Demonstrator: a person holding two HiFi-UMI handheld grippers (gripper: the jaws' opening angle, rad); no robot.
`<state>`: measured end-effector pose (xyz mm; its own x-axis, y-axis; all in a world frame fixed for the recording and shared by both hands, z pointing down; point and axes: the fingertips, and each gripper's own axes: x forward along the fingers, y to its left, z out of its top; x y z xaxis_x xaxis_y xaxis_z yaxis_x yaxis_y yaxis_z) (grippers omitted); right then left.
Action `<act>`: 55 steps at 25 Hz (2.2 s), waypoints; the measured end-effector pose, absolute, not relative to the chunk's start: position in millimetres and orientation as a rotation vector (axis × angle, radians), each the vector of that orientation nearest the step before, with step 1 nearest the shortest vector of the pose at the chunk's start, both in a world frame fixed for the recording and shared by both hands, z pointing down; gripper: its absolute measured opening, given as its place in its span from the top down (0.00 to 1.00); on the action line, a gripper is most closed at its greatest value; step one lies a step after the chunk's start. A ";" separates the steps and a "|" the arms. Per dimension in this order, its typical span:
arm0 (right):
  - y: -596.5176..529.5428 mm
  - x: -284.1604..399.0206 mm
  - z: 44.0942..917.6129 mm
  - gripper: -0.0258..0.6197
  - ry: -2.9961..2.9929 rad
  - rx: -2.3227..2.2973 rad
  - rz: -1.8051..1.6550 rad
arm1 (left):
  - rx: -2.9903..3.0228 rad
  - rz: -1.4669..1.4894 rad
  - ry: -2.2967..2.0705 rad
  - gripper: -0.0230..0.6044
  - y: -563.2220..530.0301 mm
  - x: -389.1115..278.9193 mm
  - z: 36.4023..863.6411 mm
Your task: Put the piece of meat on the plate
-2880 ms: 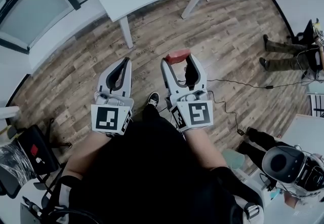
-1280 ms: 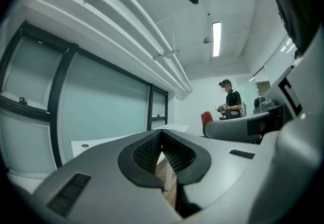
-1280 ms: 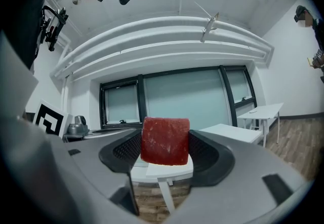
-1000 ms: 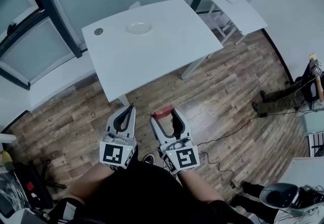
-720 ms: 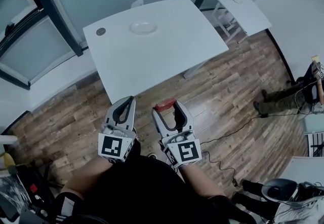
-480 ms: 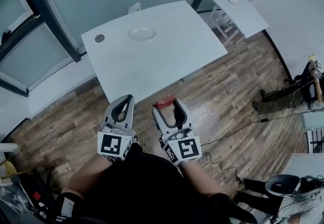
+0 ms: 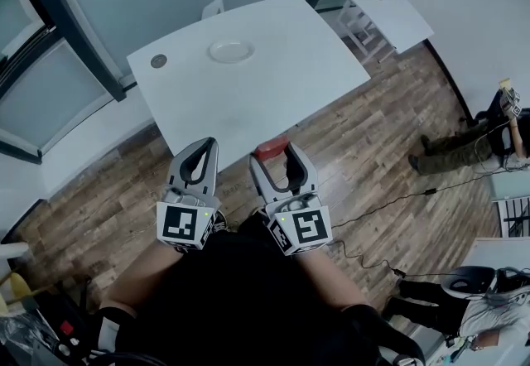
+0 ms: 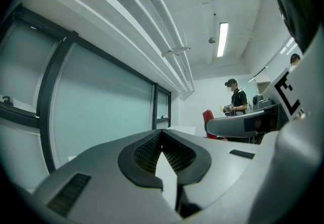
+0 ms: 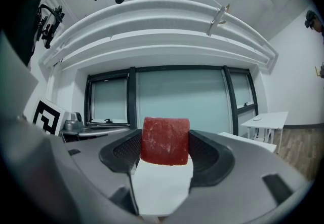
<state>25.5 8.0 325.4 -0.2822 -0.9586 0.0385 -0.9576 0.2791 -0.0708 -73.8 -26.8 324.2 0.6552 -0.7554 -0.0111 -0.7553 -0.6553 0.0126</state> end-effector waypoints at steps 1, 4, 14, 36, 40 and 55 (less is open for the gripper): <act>5.2 25.7 325.3 0.51 2.505 -1.875 -0.125 | 2.845 -0.022 -1.300 0.96 -30.2 -73.3 325.8; -2.5 30.5 328.0 0.51 2.509 -1.881 -0.142 | 2.834 -0.011 -1.293 0.96 -37.5 -68.6 330.6; -60.0 61.1 350.4 0.51 2.562 -1.812 -0.227 | 2.786 0.037 -1.387 0.96 -87.4 -41.7 337.5; -198.1 111.5 359.0 0.51 2.788 -1.496 -0.284 | 2.634 0.133 -1.611 0.96 -196.3 21.6 342.8; -207.6 99.9 374.0 0.51 2.776 -1.544 -0.332 | 2.617 0.138 -1.576 0.96 -208.6 8.9 356.3; -234.1 55.1 392.8 0.51 2.642 -1.849 -0.362 | 2.719 0.140 -1.355 0.96 -252.5 -39.0 369.8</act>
